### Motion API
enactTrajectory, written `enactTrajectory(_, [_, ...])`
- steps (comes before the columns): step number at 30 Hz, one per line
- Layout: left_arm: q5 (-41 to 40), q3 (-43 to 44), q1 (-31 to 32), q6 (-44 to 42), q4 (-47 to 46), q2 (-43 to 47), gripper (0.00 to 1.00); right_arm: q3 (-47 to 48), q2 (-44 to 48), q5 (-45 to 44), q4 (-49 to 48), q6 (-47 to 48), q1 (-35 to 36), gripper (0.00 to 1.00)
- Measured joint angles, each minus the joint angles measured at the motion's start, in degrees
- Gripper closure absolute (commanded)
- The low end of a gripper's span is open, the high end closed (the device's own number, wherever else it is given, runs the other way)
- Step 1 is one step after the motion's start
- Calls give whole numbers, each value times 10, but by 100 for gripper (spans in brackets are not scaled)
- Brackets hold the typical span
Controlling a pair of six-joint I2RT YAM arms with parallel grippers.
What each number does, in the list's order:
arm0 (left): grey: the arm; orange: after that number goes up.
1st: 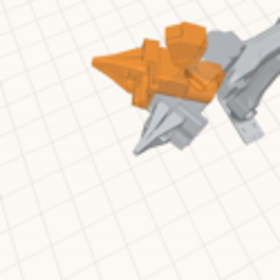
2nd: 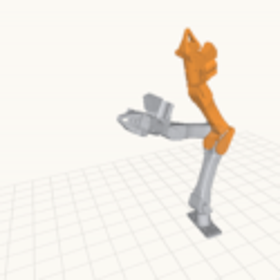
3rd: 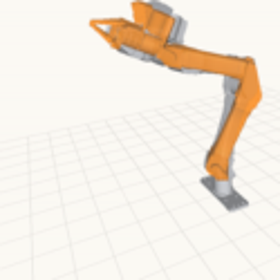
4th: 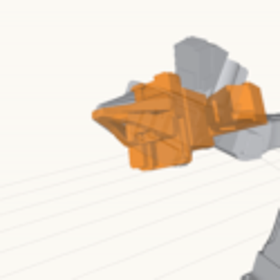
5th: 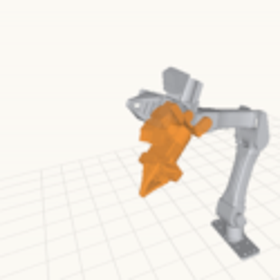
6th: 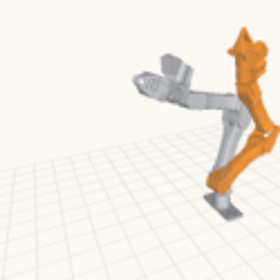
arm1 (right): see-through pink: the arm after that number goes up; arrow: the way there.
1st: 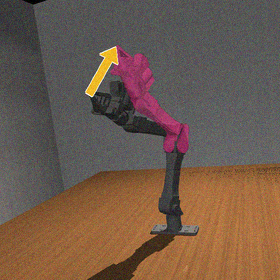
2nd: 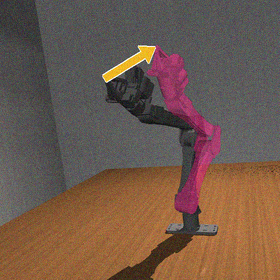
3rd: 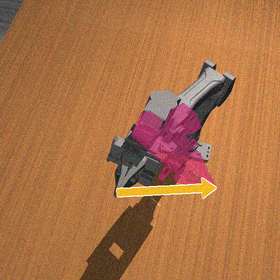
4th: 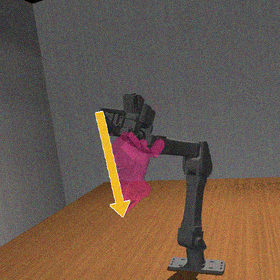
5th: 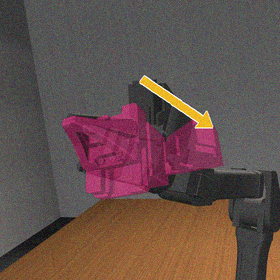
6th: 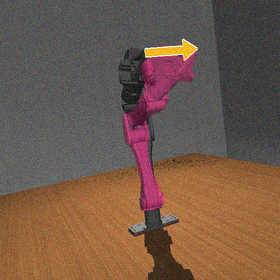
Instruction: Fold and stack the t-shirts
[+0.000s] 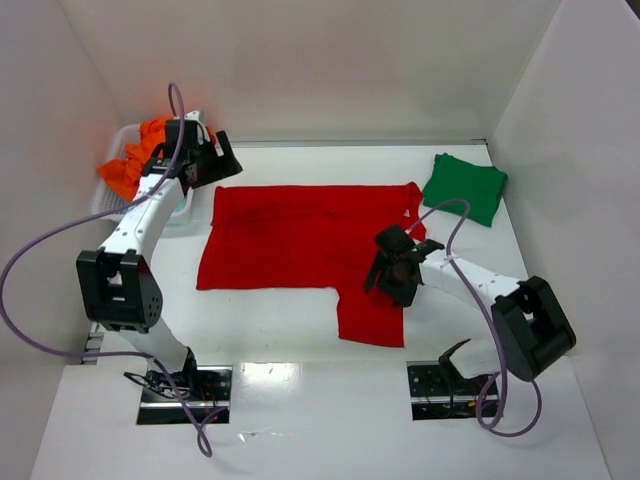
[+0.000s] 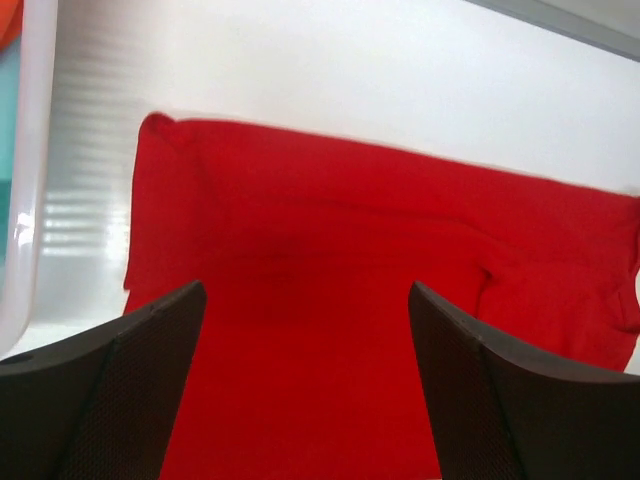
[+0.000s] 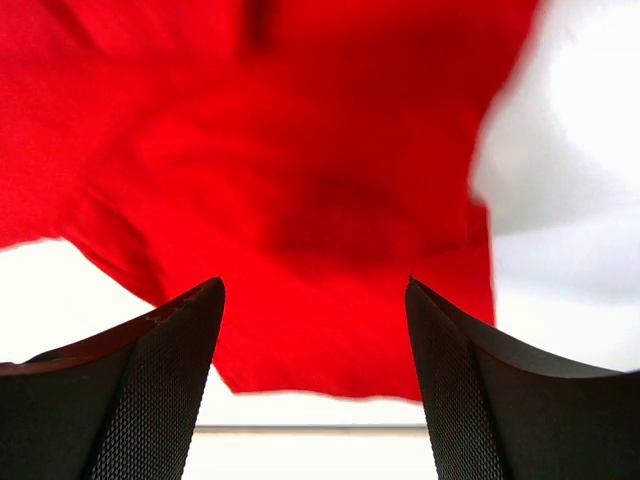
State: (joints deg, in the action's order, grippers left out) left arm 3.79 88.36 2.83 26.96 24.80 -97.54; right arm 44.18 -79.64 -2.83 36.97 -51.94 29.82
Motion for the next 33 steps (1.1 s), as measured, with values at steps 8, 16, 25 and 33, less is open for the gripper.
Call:
enactTrajectory(8, [-12, -113, 0, 10, 5, 57, 10, -38, 106, -44, 51, -86, 21, 20])
enactTrajectory(16, [-53, -214, 0, 49, 18, 127, 10, -57, 83, -47, 54, -115, 24, 20])
enactTrajectory(25, [-45, -240, -24, 52, 8, 185, 9, -20, -31, -54, 71, -104, 57, 28])
enactTrajectory(33, [-39, -273, -26, 80, 5, 191, 10, -12, -42, -54, 74, -104, 64, 69])
